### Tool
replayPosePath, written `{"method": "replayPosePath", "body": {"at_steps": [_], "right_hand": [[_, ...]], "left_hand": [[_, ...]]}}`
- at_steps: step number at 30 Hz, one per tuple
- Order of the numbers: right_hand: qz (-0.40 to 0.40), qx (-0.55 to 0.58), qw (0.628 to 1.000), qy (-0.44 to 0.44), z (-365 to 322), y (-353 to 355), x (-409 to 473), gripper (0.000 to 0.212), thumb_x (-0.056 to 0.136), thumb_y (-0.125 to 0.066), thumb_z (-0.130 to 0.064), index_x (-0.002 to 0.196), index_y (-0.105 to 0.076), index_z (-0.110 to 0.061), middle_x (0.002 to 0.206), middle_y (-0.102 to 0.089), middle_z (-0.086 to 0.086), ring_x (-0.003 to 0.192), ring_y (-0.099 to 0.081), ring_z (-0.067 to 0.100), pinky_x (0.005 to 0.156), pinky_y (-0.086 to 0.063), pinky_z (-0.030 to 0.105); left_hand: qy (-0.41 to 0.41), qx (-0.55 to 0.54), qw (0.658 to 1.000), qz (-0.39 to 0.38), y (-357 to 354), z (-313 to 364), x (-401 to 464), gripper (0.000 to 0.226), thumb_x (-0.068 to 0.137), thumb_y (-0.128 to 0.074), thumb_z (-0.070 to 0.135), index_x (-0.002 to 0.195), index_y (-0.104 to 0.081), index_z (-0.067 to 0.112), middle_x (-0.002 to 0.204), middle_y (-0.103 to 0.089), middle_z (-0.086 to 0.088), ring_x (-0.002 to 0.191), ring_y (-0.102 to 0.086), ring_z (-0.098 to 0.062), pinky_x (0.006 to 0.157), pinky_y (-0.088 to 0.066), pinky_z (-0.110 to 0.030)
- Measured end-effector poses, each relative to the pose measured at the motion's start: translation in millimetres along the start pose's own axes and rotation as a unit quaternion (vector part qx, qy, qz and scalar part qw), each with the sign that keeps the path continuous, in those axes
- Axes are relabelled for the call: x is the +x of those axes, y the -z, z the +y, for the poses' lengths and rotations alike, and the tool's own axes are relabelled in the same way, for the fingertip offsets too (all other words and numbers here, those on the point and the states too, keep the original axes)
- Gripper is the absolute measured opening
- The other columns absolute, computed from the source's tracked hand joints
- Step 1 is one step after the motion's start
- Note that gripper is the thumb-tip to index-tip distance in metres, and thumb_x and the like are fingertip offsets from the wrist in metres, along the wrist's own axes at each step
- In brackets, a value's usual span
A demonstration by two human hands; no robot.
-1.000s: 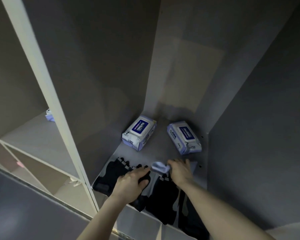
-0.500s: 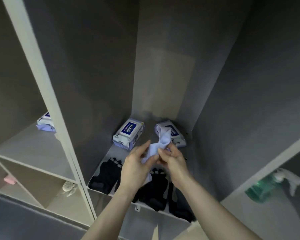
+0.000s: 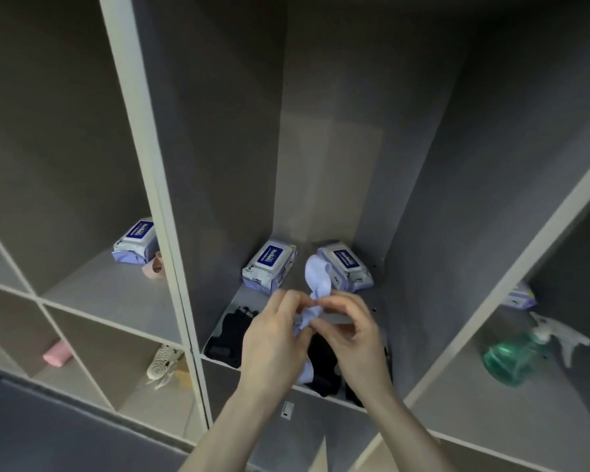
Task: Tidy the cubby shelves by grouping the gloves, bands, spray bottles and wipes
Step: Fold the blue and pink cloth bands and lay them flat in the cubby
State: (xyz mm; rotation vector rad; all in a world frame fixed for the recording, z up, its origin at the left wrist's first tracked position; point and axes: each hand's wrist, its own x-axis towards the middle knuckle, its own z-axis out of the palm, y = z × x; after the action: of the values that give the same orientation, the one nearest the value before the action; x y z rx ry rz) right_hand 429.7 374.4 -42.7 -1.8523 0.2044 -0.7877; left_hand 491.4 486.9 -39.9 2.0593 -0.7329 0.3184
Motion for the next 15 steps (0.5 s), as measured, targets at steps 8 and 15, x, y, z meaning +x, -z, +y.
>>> {"method": "replayPosePath", "body": {"at_steps": [8, 15], "right_hand": [[0.042, 0.122, 0.989, -0.069, -7, 5, -8, 0.038, 0.083, -0.064, 0.008, 0.067, -0.06, -0.026, 0.074, -0.066, -0.009, 0.065, -0.058, 0.005, 0.065, -0.047, 0.016], [-0.036, 0.185, 0.98, -0.065, -20, 10, -19, 0.048, 0.086, -0.053, 0.016, 0.068, -0.06, -0.027, 0.101, -0.073, -0.006, 0.085, -0.069, 0.01, 0.073, -0.052, 0.019]], "left_hand": [[0.076, -0.227, 0.966, -0.099, 30, 8, -11, 0.033, 0.075, -0.075, 0.037, 0.104, -0.06, 0.045, 0.094, -0.066, 0.023, 0.087, -0.06, 0.006, 0.077, -0.046, -0.013], [0.093, -0.311, 0.944, -0.059, 47, 14, -18, 0.023, 0.077, -0.079, 0.013, 0.09, -0.074, 0.031, 0.08, -0.073, 0.009, 0.074, -0.067, -0.005, 0.07, -0.052, -0.017]]}}
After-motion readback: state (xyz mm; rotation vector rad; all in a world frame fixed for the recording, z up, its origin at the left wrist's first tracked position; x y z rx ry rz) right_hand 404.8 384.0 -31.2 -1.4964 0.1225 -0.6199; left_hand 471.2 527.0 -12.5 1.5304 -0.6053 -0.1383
